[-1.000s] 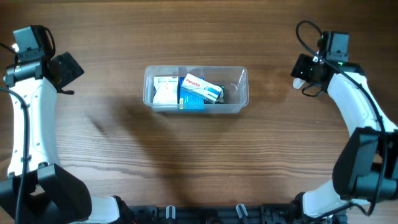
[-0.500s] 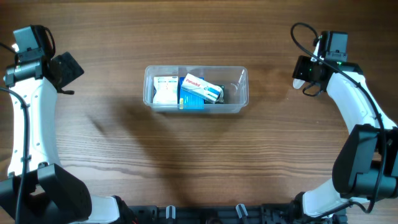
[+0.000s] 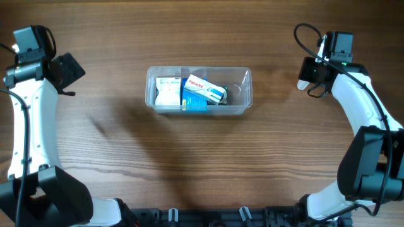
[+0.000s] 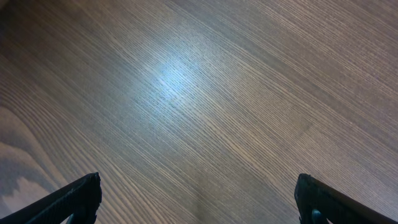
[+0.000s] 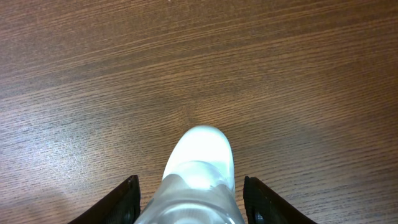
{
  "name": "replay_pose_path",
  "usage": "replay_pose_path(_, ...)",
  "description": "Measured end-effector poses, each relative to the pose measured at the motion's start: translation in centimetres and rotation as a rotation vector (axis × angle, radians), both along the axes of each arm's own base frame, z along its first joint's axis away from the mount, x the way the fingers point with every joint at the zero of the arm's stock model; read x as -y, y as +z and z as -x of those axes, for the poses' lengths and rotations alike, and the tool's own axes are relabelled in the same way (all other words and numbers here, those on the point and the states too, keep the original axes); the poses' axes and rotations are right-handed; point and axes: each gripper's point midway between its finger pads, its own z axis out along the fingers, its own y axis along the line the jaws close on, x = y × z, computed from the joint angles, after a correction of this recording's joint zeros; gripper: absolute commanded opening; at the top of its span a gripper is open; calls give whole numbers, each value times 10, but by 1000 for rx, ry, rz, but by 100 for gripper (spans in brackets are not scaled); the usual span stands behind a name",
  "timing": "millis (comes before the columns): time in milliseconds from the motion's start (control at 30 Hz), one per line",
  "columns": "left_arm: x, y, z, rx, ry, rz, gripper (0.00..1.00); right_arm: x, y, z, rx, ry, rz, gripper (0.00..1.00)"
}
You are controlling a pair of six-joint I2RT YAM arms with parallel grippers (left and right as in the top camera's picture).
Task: Pack container
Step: 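Lift the spray bottle and carry it over the container's right end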
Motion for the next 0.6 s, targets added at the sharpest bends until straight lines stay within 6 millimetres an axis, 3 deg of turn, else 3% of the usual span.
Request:
replay_pose_path(33, 0, 0, 0, 0, 0, 0, 100, 1, 0, -2, 6, -1, 2, 53)
replay_pose_path(133, 0, 0, 0, 0, 0, 0, 100, 1, -6, -4, 0, -3, 4, 39)
replay_pose_path(300, 0, 0, 0, 0, 0, 0, 100, 3, -7, -4, -1, 3, 15, 30)
replay_pose_path(500, 0, 0, 0, 0, 0, 0, 100, 3, -8, -3, -9, 1, 18, 27)
replay_pose_path(600, 0, 0, 0, 0, 0, 0, 100, 2, -5, 3, -24, 1, 15, 20)
